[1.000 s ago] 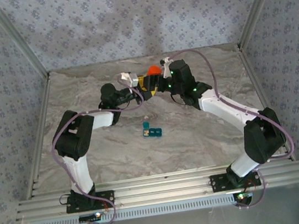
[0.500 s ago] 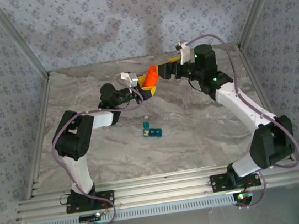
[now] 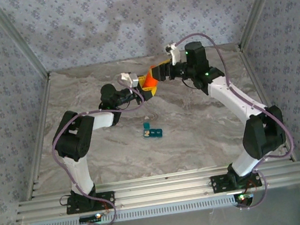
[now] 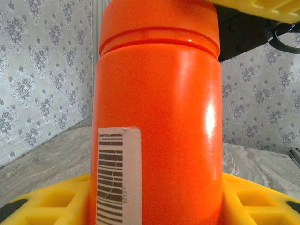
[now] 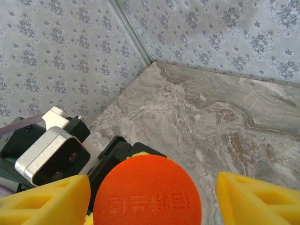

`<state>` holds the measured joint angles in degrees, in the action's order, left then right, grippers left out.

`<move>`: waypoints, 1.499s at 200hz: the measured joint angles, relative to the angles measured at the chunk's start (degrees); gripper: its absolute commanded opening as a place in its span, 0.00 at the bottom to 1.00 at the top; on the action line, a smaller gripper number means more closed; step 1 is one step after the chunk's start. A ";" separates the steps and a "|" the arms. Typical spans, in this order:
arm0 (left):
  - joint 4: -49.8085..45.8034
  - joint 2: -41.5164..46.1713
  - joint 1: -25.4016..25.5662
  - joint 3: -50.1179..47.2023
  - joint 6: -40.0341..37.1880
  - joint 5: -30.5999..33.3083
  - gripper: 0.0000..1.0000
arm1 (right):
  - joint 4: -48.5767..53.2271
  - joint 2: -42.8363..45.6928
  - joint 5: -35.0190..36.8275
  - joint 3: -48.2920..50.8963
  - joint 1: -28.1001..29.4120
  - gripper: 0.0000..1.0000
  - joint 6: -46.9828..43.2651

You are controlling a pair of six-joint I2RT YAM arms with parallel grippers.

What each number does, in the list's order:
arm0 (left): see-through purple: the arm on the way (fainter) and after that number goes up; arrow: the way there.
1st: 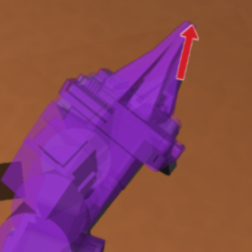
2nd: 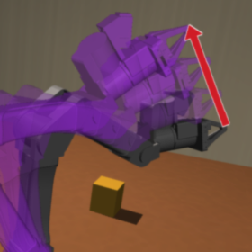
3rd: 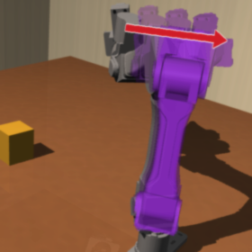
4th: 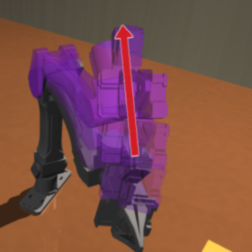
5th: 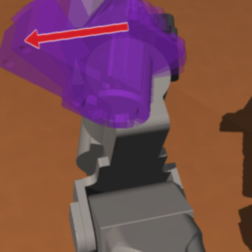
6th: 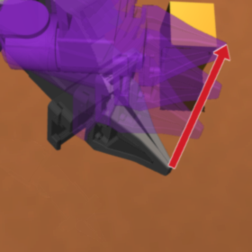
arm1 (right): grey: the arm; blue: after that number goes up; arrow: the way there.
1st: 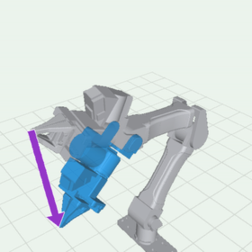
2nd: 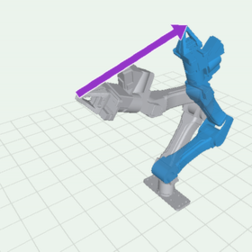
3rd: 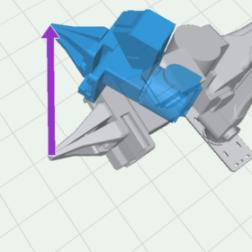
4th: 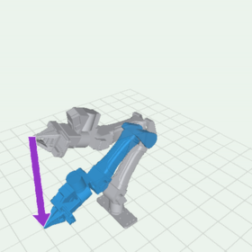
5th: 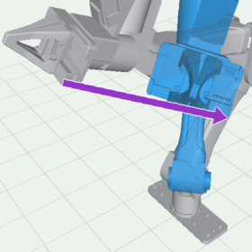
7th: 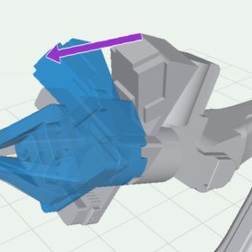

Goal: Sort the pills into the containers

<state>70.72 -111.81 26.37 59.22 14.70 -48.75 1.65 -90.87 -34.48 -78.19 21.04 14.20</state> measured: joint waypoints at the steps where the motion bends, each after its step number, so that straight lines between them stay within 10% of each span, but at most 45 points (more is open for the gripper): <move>1: 0.00 0.00 0.00 0.00 0.02 0.00 0.00 | 0.02 -0.02 -0.02 0.00 0.00 0.73 -0.07; 82: -0.15 0.00 -0.13 0.00 0.46 0.37 0.00 | 0.98 -0.59 0.92 -0.09 1.25 0.43 0.61; 118: -0.50 0.00 -1.09 -0.02 0.92 0.74 0.00 | -2.25 -0.15 13.18 1.33 5.73 0.40 6.93; 158: -0.68 -0.02 -1.51 -0.11 0.87 0.20 0.00 | -8.87 2.10 27.23 6.49 10.27 0.57 15.08; 195: 0.09 -0.04 -0.46 0.02 1.05 0.35 0.00 | -9.62 2.32 24.87 7.78 10.19 0.85 16.83; 300: 0.28 -0.04 0.09 0.02 1.07 0.35 0.00 | -8.17 9.27 5.35 11.39 -1.29 0.84 6.29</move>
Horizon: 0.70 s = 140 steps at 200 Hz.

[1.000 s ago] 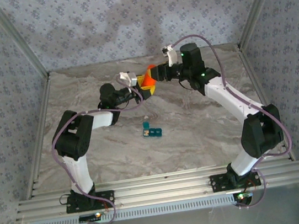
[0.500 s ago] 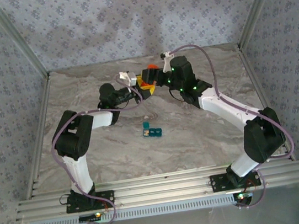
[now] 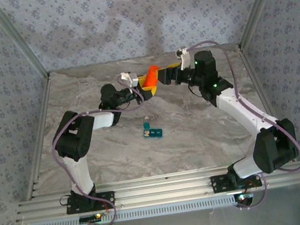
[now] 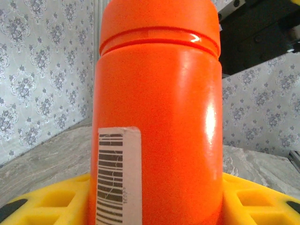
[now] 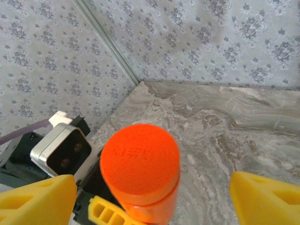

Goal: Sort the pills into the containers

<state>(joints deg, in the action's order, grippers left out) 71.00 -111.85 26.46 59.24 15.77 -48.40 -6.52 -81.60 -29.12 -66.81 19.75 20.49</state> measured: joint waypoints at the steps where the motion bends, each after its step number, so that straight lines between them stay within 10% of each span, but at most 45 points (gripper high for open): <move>1: 0.00 0.00 0.00 0.00 -0.02 0.00 0.00 | 0.15 -0.11 -0.11 -0.20 -0.11 0.84 -0.02; 140: 0.00 0.00 0.02 0.66 0.02 0.00 0.00 | 8.02 -9.49 -4.79 -11.85 1.46 0.56 -6.16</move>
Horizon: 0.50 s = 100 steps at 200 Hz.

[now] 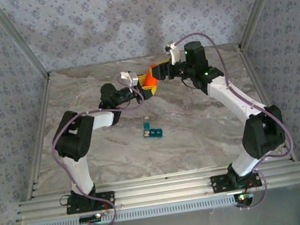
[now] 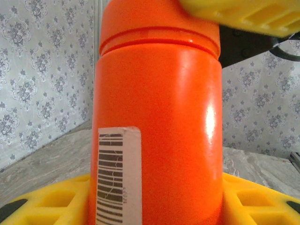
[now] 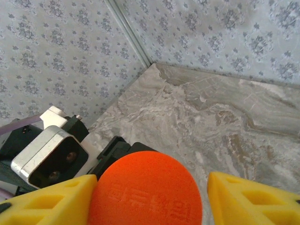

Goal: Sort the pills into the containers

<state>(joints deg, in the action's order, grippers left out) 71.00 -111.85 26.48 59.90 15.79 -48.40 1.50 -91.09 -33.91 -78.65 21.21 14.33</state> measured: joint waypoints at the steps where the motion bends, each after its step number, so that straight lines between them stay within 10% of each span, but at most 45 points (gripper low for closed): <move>1: -0.02 0.00 0.00 0.00 0.02 0.00 0.00 | 0.09 0.00 0.00 -0.04 0.04 0.55 0.13; 64: -0.48 -0.02 -0.20 -0.02 0.46 0.42 0.00 | 0.44 -0.02 3.56 -0.28 1.46 0.32 2.43; 100: -1.79 -0.68 -0.90 -0.04 0.63 -0.02 0.00 | -4.96 1.42 18.60 4.20 6.58 0.32 11.98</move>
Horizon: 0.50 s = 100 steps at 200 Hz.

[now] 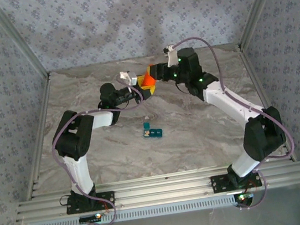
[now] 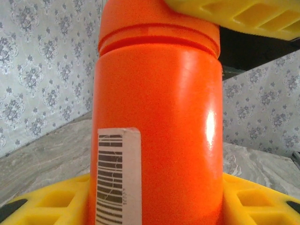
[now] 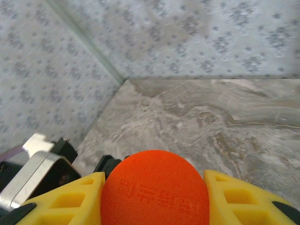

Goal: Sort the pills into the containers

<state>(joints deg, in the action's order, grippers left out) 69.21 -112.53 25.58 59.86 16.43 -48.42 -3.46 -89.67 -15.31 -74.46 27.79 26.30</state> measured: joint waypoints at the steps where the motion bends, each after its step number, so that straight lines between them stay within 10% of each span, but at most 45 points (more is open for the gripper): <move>1: 0.00 -0.02 -0.04 0.00 0.00 0.00 0.00 | -0.11 0.04 0.59 0.11 0.22 0.32 0.20; 54: -0.11 -0.52 -0.52 -0.09 0.00 -0.37 0.00 | -4.28 0.37 18.62 2.80 6.08 0.37 9.16; 100: 1.38 -0.52 0.22 0.11 0.02 -0.13 0.00 | -2.84 1.03 12.24 2.86 4.15 0.81 9.84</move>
<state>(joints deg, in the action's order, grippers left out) 70.59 -113.06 25.80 59.96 16.45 -48.56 -6.31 -88.64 -3.07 -71.59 31.94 36.14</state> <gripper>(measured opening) 0.516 0.745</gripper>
